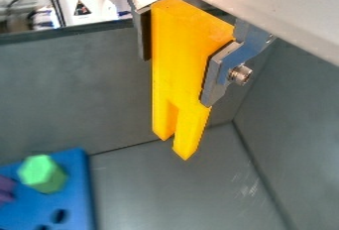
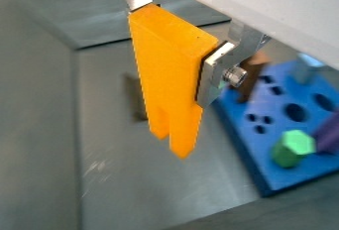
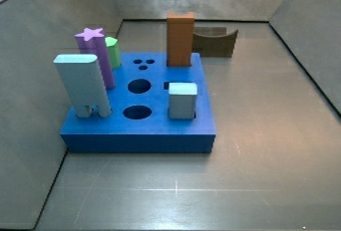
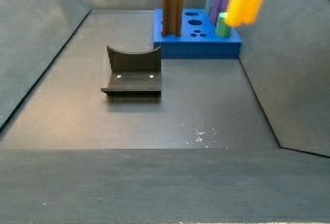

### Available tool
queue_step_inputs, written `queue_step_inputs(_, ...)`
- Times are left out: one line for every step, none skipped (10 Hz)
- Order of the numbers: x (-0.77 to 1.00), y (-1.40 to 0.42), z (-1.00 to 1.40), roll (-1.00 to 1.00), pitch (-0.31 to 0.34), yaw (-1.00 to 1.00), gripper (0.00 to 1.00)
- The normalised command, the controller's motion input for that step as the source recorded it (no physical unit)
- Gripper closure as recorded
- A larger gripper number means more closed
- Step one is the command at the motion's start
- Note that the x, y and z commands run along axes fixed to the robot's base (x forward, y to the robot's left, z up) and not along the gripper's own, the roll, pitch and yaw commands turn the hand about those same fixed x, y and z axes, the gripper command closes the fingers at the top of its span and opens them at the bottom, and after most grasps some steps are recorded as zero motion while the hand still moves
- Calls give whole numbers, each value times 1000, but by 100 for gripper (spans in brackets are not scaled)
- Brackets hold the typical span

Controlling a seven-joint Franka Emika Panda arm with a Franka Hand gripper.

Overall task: Pick up the double-square object. Move up. Move to above the board. Insert the double-square object.
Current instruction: Move to above the board.

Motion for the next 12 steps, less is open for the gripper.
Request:
queue_step_inputs(320,-1000,126,-10,188,-1000,100)
queue_step_inputs(326,-1000,126,-10,207,-1000,100)
queue_step_inputs(339,-1000,129,-29,270,-1000,100)
queue_step_inputs(345,-1000,130,-31,309,-1000,100)
queue_step_inputs(356,-1000,132,-53,357,-909,100)
queue_step_inputs(363,-1000,134,-59,315,-668,100)
queue_step_inputs(372,-1000,137,-43,253,-366,100)
queue_step_inputs(378,-1000,138,-49,223,-257,100)
queue_step_inputs(397,-1000,143,-21,175,-75,100)
queue_step_inputs(408,-1000,146,-14,159,-22,100)
queue_step_inputs(433,-1000,151,-16,146,-11,100)
queue_step_inputs(386,-862,136,-5,137,5,100)
